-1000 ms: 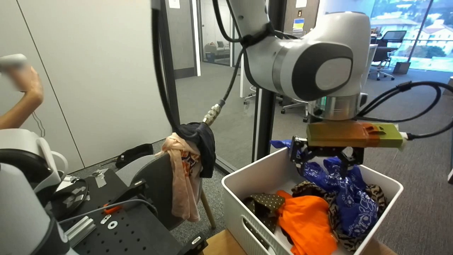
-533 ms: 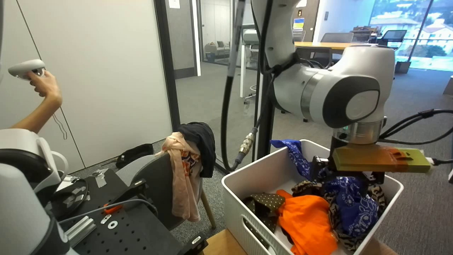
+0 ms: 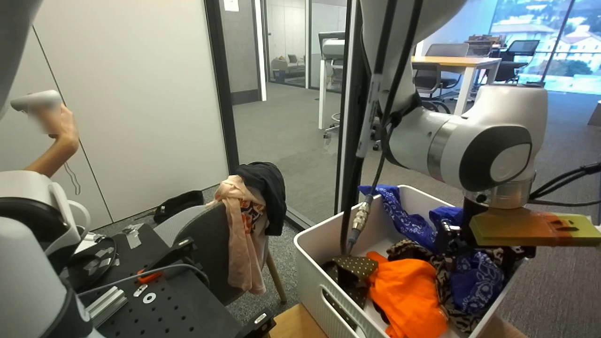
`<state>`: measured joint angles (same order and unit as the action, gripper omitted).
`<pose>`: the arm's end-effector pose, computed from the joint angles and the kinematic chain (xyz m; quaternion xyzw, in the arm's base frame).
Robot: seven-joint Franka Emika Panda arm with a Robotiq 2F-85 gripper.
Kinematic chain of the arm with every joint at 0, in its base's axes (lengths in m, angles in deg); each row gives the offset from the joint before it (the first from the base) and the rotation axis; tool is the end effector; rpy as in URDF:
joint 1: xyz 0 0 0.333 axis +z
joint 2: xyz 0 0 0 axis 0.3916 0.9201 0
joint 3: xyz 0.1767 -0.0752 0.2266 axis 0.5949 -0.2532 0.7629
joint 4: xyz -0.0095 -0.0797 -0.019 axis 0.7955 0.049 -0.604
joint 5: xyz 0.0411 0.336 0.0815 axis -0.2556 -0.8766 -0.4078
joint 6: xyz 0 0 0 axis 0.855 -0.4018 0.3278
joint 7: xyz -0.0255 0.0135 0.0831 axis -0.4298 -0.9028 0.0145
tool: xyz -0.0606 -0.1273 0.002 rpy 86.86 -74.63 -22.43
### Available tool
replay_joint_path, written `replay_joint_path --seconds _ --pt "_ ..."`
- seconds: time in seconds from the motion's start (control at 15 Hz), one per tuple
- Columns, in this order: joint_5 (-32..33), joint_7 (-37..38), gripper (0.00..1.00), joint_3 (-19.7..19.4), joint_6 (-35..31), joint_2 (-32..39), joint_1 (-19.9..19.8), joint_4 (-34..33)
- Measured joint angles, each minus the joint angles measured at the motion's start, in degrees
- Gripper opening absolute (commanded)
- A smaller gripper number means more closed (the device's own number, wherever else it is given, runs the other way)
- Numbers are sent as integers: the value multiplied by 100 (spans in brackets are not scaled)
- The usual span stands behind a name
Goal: Put the blue bandana on the head rest
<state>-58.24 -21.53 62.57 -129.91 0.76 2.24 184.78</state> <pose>0.5370 -0.2745 0.1245 0.9526 0.2937 0.0083 0.0786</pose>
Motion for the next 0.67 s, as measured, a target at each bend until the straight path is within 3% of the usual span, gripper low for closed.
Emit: replay_joint_path --seconds 0.13,0.67 --pt "0 0 75 50 1 120 -62 -90" --pt "0 -1 15 117 0 131 -211 -342"
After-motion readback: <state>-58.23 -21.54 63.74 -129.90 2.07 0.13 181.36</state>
